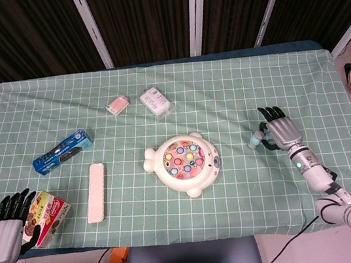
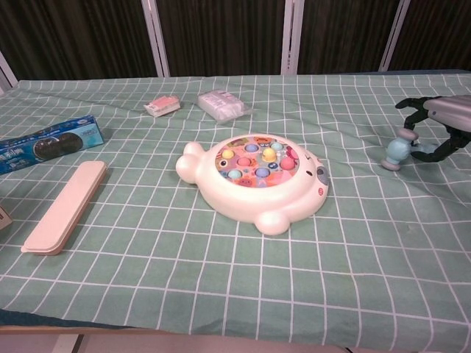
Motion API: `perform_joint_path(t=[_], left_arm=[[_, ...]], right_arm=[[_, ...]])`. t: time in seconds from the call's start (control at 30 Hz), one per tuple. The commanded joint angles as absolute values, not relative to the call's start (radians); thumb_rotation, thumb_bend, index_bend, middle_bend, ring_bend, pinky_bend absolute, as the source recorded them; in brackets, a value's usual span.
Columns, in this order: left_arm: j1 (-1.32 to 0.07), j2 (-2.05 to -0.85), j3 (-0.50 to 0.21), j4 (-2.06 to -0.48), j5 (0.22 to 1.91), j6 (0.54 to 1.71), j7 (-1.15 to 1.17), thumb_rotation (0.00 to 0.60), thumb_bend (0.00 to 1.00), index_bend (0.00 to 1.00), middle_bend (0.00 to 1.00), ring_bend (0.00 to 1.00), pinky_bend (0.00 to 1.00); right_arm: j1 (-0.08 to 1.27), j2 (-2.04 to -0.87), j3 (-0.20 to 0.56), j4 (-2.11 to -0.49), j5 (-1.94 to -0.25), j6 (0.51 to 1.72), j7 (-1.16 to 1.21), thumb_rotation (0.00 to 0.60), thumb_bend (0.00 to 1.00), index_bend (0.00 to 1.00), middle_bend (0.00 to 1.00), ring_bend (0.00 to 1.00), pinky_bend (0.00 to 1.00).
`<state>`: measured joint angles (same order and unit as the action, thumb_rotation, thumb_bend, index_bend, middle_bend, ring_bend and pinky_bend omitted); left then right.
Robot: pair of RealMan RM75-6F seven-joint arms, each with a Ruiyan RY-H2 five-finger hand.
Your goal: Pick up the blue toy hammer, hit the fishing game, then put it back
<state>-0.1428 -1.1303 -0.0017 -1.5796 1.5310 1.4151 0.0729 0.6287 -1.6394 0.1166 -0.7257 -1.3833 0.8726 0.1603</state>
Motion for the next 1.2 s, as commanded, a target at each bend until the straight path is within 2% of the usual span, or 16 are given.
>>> perform_joint_path(t=[0.03, 0.2, 0.37, 0.53, 1.2], left_arm=[[-0.143, -1.13, -0.002, -1.579, 1.532, 1.416, 0.073, 0.6, 0.42, 0.0, 0.04, 0.02, 0.04], [-0.142, -1.13, -0.001, -1.579, 1.534, 1.417, 0.07, 0.6, 0.42, 0.0, 0.04, 0.02, 0.04], [-0.141, -1.13, 0.0, -1.579, 1.536, 1.419, 0.069, 0.6, 0.42, 0.0, 0.04, 0.02, 0.04], [-0.141, -1.13, 0.0, -1.578, 1.537, 1.421, 0.068, 0.6, 0.42, 0.0, 0.04, 0.02, 0.04], [-0.142, -1.129, 0.002, -1.579, 1.539, 1.418, 0.066, 0.6, 0.42, 0.0, 0.04, 0.02, 0.04]], right_arm=[[0.628, -1.642, 0.117, -0.723, -1.383, 0.875, 0.157, 0.6, 0.53, 0.68, 0.17, 0.02, 0.03], [0.626, -1.645, 0.119, -0.721, -1.377, 0.876, 0.148, 0.6, 0.54, 0.71, 0.24, 0.13, 0.1], [0.626, -1.647, 0.118, -0.72, -1.373, 0.868, 0.136, 0.6, 0.54, 0.74, 0.41, 0.34, 0.31], [0.626, -1.651, 0.119, -0.721, -1.369, 0.866, 0.126, 0.6, 0.55, 0.78, 0.51, 0.51, 0.5], [0.617, -1.683, 0.127, -0.694, -1.356, 0.893, 0.064, 0.6, 0.55, 0.91, 0.63, 0.68, 0.7]])
